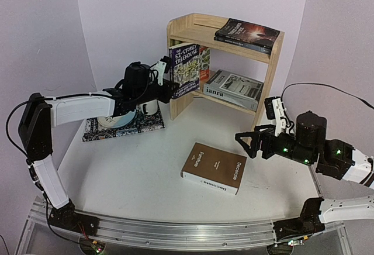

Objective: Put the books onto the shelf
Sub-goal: Place the book on the shelf.

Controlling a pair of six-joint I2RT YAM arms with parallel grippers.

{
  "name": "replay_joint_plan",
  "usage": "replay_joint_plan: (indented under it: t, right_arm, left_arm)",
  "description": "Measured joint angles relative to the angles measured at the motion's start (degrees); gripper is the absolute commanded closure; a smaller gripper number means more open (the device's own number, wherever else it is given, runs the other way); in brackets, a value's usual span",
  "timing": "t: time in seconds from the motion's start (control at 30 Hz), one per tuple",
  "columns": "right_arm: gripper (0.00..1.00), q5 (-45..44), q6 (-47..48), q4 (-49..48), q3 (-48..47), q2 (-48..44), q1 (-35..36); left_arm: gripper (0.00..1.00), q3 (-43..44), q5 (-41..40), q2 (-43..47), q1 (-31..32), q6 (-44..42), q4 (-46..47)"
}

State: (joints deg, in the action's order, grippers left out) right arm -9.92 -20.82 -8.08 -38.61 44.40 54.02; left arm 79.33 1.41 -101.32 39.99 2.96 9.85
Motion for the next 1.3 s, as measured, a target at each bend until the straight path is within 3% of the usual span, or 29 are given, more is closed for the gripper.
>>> replay_joint_plan:
  t: [0.73,1.3]
  right_arm:
    - [0.02,-0.3,0.0,0.0,0.0,0.0,0.0]
    - [0.02,-1.2,0.2,0.5,0.0,-0.7,0.0]
  left_arm:
    - [0.97,8.0,0.0,-7.4,0.0,0.0,0.5]
    - [0.56,10.7,-0.1,-9.9,0.0,0.3,2.2]
